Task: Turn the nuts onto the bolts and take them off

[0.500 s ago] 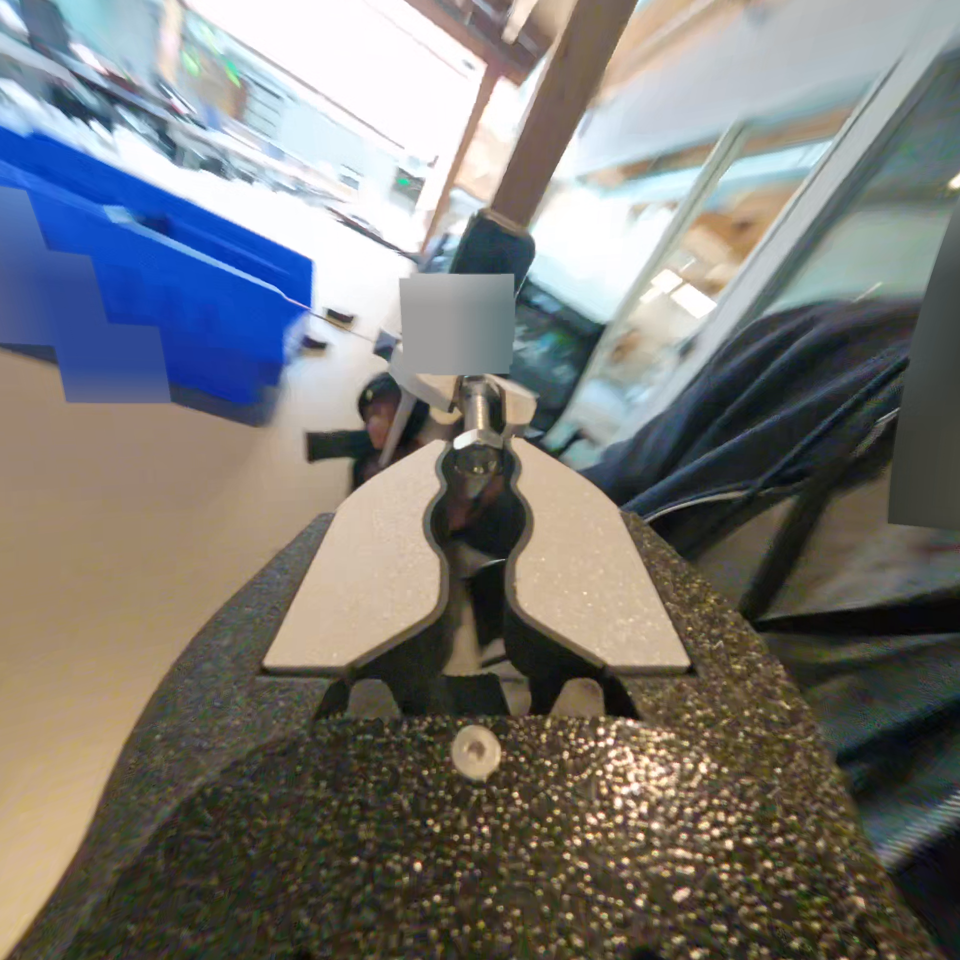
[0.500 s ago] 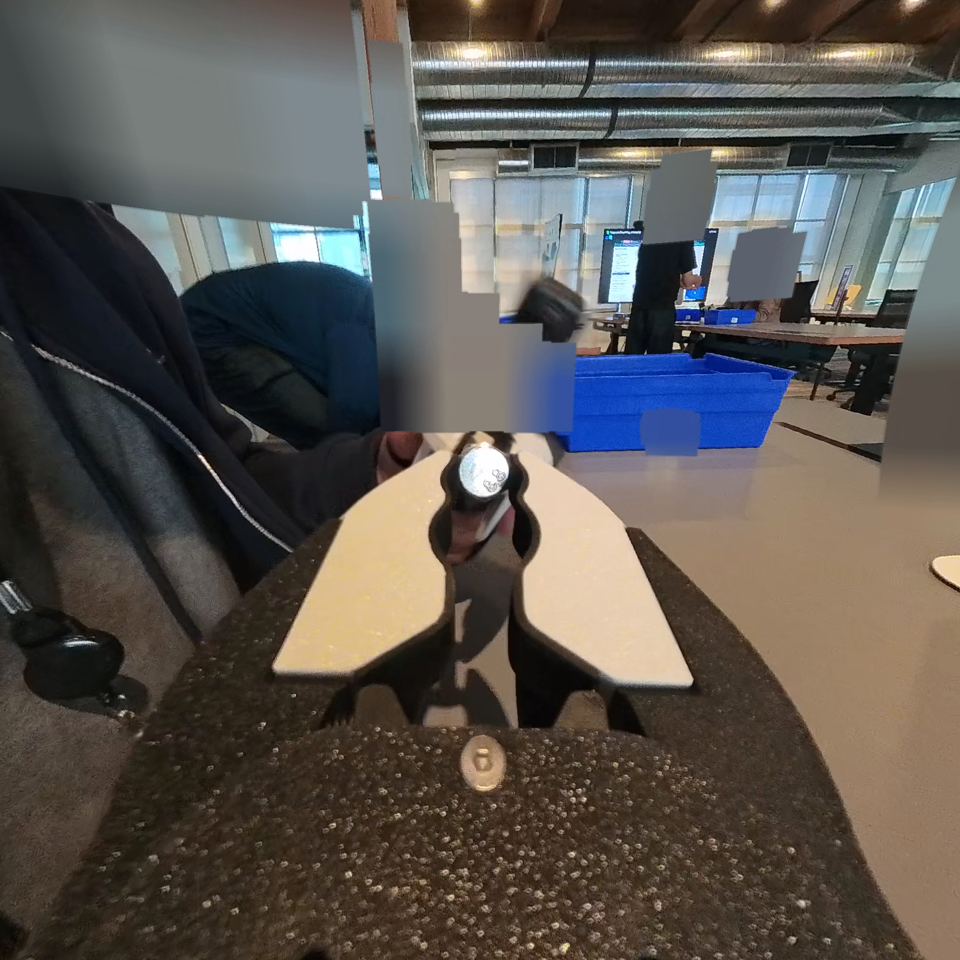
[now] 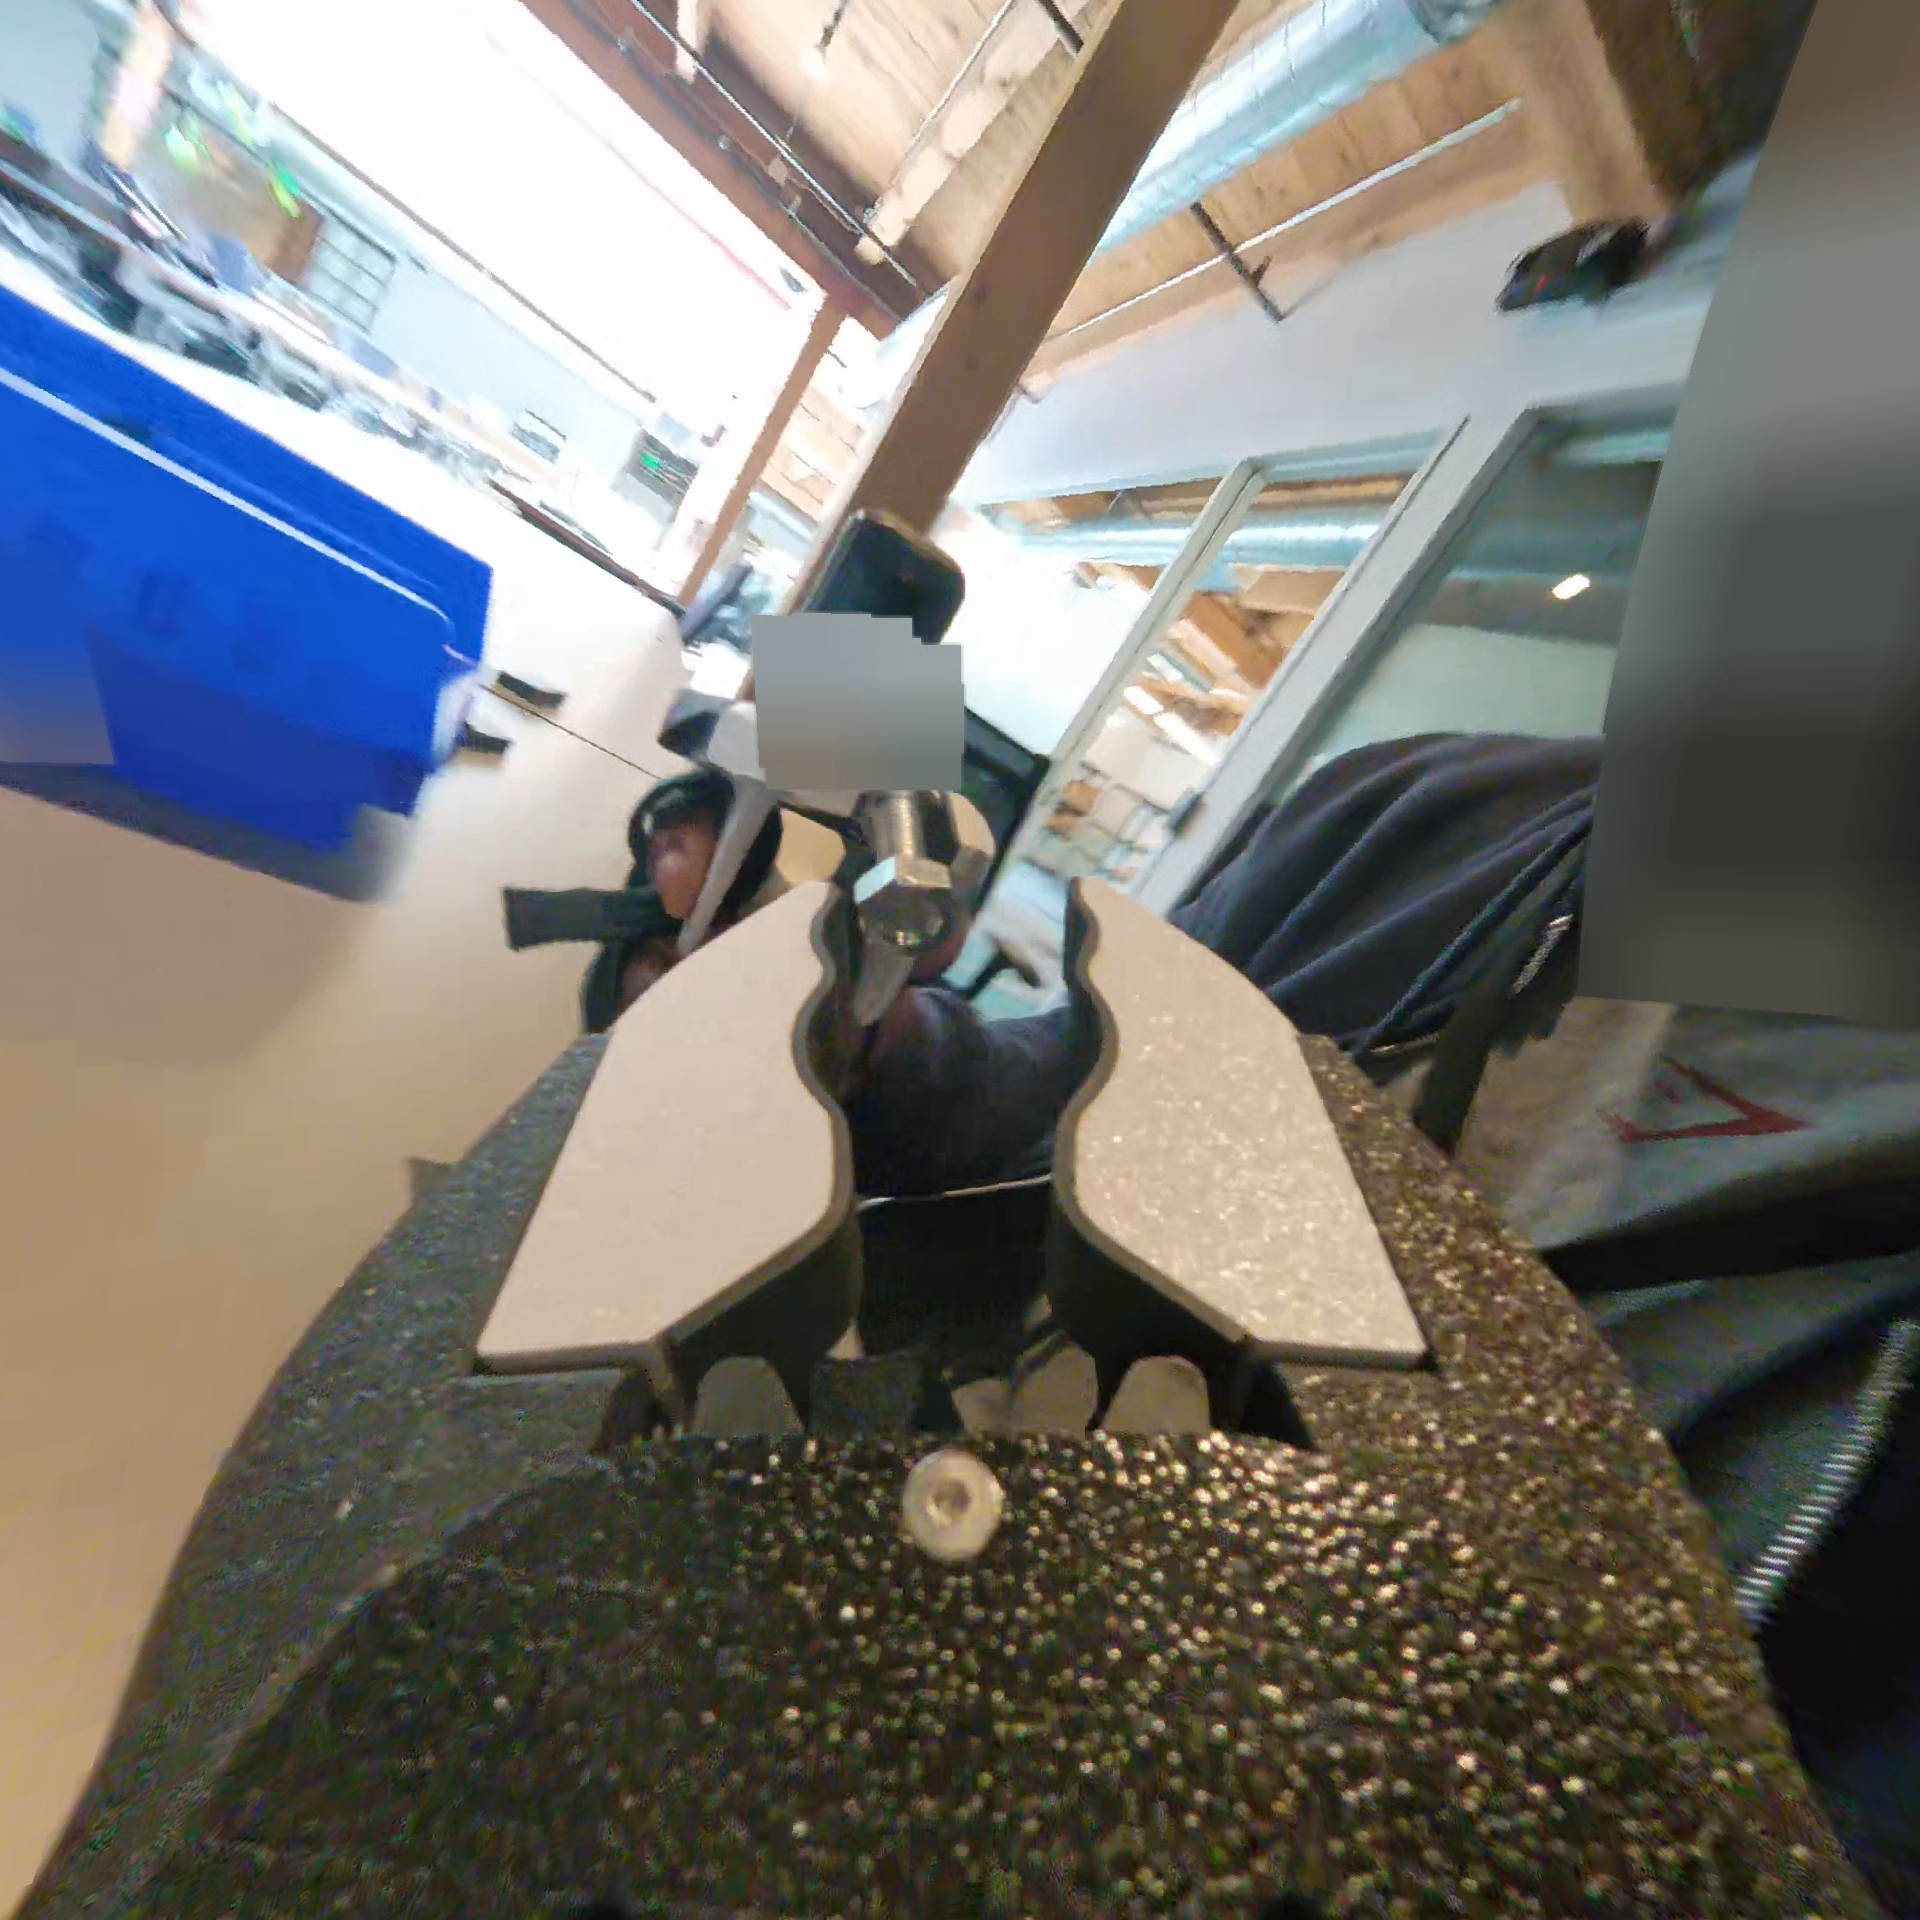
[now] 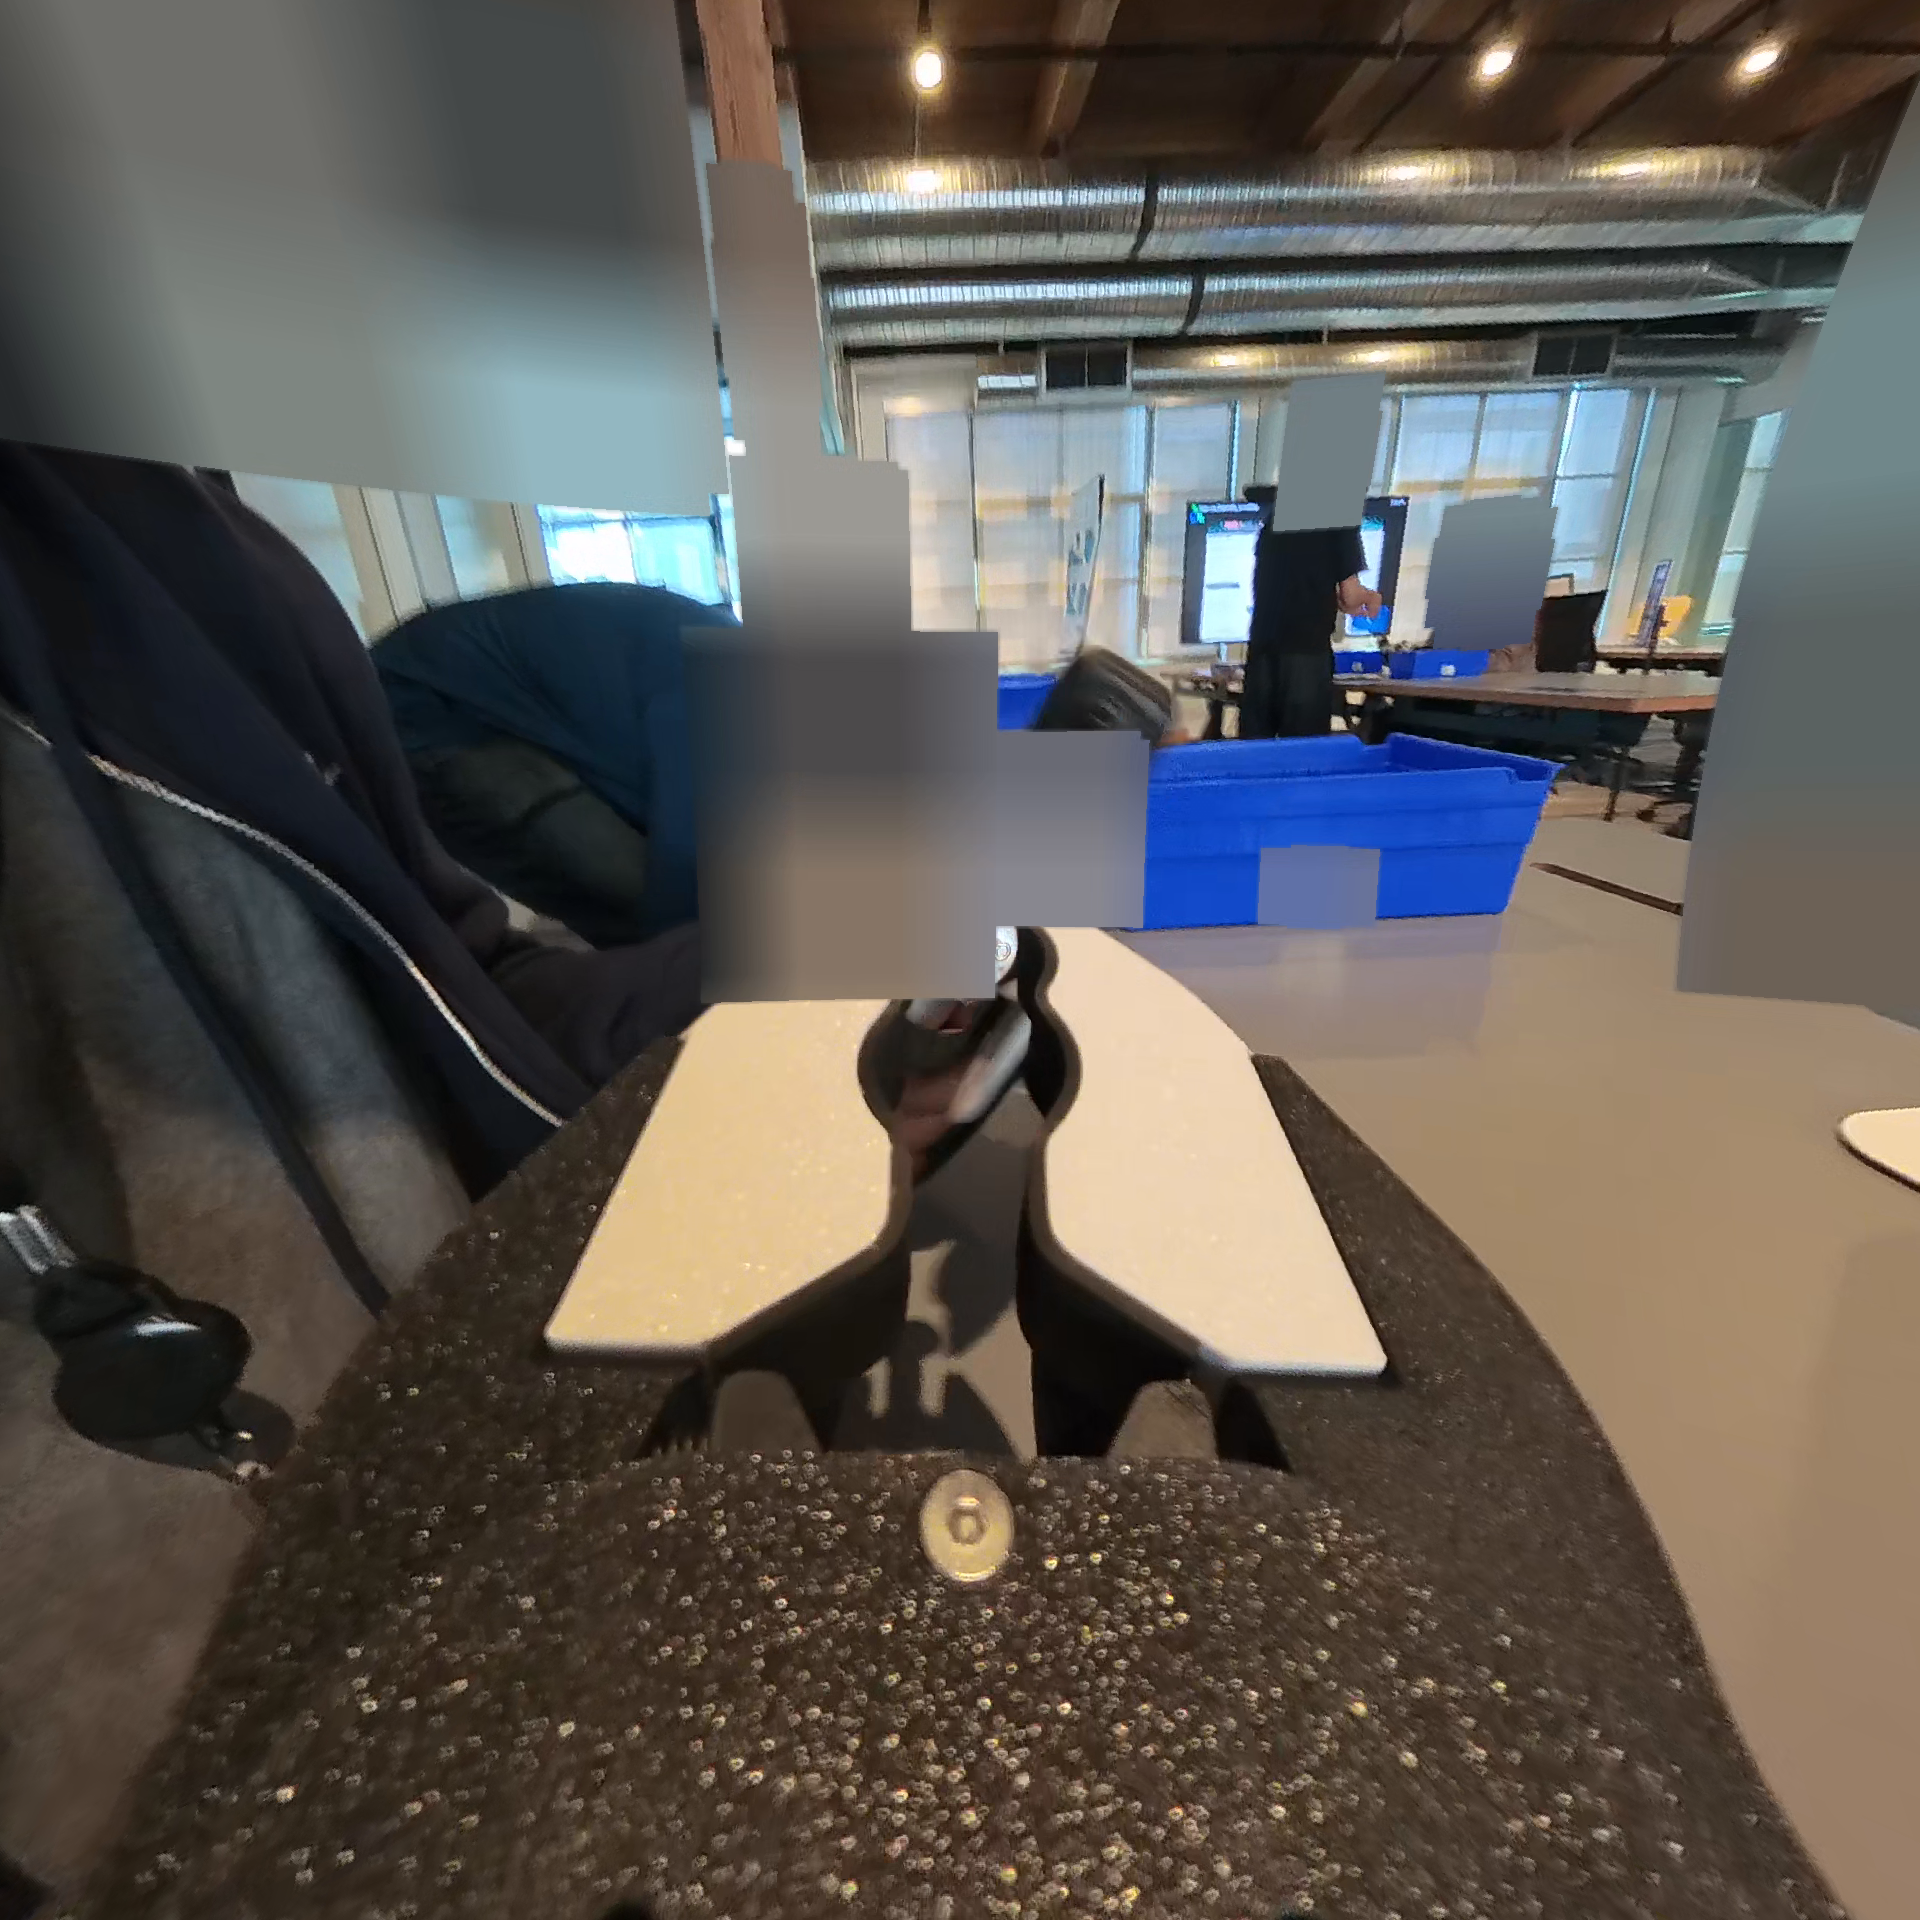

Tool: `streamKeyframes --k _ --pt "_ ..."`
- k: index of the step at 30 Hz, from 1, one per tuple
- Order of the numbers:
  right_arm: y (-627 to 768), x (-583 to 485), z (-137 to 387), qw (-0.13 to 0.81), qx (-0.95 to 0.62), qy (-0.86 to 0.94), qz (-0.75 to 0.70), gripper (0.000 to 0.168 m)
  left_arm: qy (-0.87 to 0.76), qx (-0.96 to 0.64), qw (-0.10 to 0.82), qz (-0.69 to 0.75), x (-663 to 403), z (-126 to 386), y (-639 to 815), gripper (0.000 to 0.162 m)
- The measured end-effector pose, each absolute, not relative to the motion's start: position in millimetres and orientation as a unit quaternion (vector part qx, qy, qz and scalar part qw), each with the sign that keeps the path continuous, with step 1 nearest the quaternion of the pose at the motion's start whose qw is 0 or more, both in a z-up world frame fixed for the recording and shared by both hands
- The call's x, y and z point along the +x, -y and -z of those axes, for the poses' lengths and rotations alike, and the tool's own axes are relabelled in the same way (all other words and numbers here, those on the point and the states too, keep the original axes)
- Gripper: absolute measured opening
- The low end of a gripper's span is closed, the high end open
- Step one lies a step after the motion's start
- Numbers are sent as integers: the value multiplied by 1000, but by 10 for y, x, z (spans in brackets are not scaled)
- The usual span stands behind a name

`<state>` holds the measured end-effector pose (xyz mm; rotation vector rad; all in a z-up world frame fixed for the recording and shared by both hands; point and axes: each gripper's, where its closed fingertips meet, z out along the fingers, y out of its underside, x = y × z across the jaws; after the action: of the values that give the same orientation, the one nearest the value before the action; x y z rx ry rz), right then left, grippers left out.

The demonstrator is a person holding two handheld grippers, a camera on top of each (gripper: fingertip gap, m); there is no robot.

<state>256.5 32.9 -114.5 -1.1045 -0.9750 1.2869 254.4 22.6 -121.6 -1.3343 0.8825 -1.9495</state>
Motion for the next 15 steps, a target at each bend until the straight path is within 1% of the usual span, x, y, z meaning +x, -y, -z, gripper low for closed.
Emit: streamKeyframes --k 1,3,6,8,11,15 --pt "-333 2575 1136 558 -467 409 -551 17 -345 -507 342 712 2546 1214 -259 43" --pt "-334 2586 1125 556 -465 405 -557 17 -373 -510 432 644 2536 1218 -349 44" --pt "-330 2588 1121 553 -463 403 -563 18 -422 -481 564 523 2502 1172 -416 41" --pt "-327 2587 1119 553 -462 403 -564 17 -463 -444 620 451 2501 1154 -362 37" --pt "-325 2586 1118 552 -462 403 -566 17 -502 -410 658 383 2523 1159 -293 32" --pt "-309 2575 1122 549 -460 406 -568 17 -518 -407 667 347 2562 1213 -295 32"
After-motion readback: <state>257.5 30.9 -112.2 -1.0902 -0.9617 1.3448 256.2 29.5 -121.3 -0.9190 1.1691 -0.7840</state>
